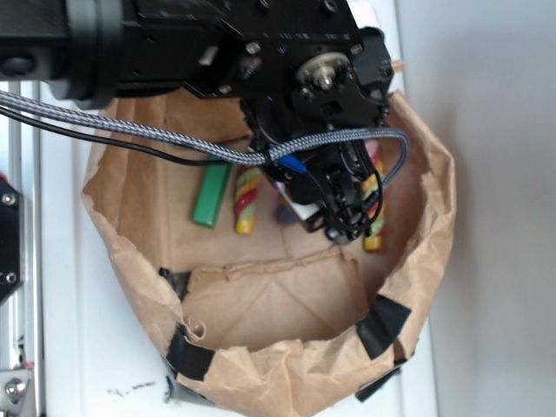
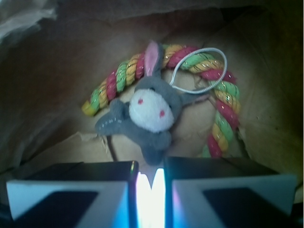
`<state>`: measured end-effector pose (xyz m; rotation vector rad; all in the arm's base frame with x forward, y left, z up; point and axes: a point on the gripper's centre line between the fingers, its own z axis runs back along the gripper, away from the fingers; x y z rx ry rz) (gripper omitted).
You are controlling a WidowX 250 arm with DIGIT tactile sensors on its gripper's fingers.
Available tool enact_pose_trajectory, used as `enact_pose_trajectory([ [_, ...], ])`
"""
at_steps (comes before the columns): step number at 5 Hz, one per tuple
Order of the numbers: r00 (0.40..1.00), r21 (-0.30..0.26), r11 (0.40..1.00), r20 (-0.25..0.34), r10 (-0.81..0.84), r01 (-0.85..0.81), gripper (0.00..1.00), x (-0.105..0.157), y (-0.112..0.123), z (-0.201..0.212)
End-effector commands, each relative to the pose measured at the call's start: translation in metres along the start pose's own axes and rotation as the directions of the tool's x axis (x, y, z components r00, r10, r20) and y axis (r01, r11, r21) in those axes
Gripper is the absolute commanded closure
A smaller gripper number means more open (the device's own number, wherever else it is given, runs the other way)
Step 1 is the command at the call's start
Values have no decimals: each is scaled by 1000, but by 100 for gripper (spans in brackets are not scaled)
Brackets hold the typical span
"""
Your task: Grab the gray animal.
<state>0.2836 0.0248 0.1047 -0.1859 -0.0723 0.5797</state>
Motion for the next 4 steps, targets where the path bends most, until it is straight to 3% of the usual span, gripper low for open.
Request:
enact_pose_trajectory([
  [1,991,17,996,97,91,-93,0,26,5,-1],
  [2,971,61,970,72,230,-235,0,34,3,-14],
  [4,964,84,965,113,240,-250,0,30,5,-28],
])
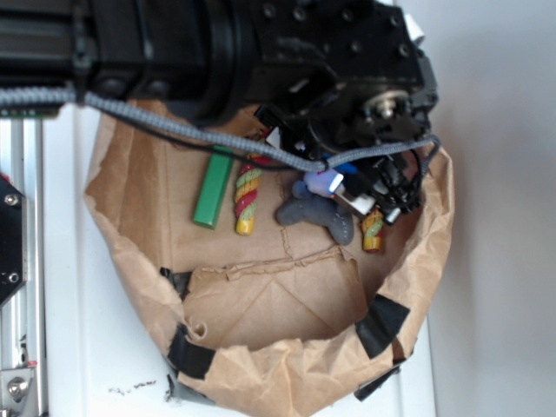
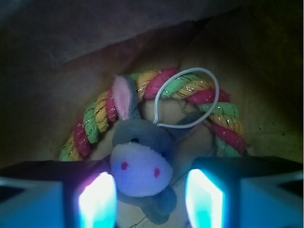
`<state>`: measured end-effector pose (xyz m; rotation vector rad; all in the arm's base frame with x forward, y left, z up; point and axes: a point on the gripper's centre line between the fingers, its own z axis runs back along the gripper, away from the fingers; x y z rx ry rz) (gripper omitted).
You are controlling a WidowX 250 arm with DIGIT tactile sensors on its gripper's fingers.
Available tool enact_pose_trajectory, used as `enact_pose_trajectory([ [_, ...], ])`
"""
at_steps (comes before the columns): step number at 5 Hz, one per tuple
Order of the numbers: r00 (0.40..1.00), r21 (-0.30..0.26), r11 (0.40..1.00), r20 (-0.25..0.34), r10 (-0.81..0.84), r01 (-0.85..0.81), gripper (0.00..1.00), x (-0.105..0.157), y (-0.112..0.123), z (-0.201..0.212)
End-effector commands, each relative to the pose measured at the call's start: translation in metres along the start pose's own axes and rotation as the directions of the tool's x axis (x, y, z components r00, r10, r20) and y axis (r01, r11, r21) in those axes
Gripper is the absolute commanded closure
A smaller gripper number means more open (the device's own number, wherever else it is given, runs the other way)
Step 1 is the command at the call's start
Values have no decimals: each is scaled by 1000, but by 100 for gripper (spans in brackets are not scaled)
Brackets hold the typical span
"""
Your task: Grab the gray animal.
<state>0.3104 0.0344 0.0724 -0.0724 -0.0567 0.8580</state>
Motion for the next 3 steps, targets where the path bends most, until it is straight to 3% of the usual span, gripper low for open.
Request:
enact_pose_trajectory([
  [1,996,1,1000,85,-25,25,0,2,4,-11],
  [3,992,41,999,129,-3,-2,0,4,-9,-33],
])
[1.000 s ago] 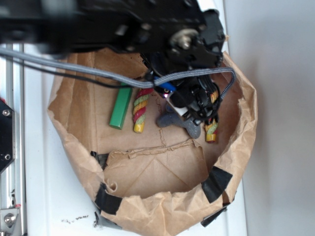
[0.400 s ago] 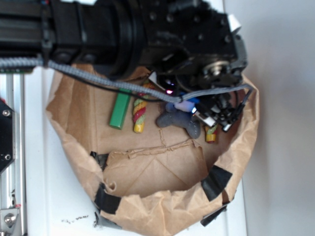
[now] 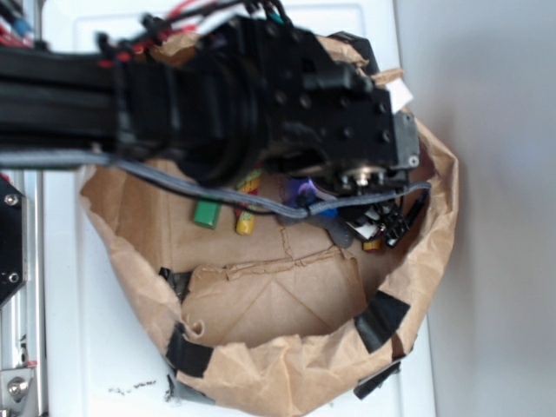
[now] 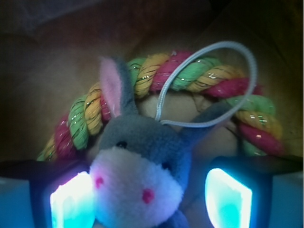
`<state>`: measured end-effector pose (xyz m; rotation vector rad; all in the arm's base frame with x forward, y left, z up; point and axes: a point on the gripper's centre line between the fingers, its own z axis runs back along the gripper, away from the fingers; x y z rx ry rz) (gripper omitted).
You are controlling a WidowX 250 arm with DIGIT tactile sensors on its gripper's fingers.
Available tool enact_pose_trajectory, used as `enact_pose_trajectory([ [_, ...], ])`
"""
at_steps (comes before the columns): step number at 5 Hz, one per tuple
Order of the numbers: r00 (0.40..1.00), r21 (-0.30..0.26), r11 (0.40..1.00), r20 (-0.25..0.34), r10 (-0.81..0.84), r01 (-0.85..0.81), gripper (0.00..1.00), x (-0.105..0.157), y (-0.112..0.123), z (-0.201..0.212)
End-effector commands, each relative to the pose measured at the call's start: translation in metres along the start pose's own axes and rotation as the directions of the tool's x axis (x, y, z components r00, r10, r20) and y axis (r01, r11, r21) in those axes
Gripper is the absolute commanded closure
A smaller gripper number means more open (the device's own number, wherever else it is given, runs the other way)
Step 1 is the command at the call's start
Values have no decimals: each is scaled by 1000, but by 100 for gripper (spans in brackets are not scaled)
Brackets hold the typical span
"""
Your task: Grab the gray animal.
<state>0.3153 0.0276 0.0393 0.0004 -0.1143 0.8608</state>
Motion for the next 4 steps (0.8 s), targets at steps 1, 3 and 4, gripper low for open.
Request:
enact_pose_trajectory([
  [1,996,15,1000,87,-23,22,0,6,-2,-12],
  [3,994,44,998,92,-55,51,27,2,-2,-20],
  [4,995,43,998,85,-49,45,100,4,-4,-19],
])
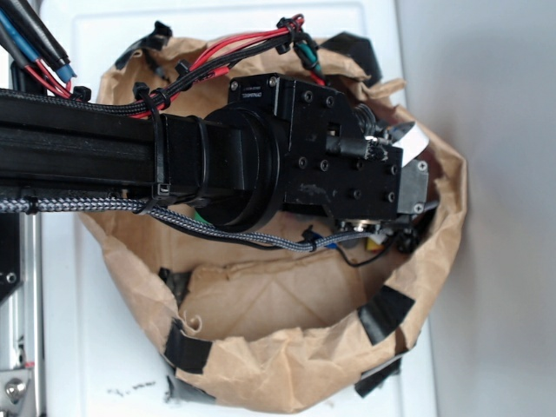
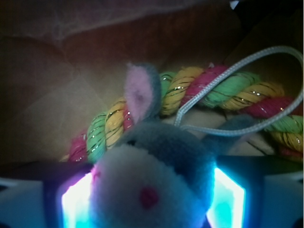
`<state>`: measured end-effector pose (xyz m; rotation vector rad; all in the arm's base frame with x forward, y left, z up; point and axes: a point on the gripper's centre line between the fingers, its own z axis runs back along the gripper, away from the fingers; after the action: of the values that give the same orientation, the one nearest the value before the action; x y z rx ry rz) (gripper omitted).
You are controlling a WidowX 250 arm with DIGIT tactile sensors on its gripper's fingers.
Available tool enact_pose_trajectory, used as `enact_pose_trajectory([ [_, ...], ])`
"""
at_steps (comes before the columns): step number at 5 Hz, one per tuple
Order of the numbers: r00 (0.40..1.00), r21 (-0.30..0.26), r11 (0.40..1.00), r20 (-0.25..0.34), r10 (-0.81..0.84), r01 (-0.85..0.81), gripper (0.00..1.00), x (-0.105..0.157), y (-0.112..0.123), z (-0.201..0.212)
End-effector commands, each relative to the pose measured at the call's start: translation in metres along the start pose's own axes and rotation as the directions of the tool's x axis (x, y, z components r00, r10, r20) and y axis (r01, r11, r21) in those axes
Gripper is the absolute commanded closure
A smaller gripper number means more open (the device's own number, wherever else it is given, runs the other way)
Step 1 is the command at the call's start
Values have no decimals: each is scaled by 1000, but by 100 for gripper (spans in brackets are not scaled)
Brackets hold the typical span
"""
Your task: Grab the gray animal.
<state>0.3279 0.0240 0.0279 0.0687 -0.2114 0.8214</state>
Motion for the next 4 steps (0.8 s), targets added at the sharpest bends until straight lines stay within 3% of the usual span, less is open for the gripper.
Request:
enact_pose_trajectory([
  [1,999,5,1000,-48,-16,16,100,-2,9,2],
  [3,990,-86,995,-130,-53,42,100,-3,18,52],
  [4,989,-142,988,-127,-78,60,100,-2,30,94],
])
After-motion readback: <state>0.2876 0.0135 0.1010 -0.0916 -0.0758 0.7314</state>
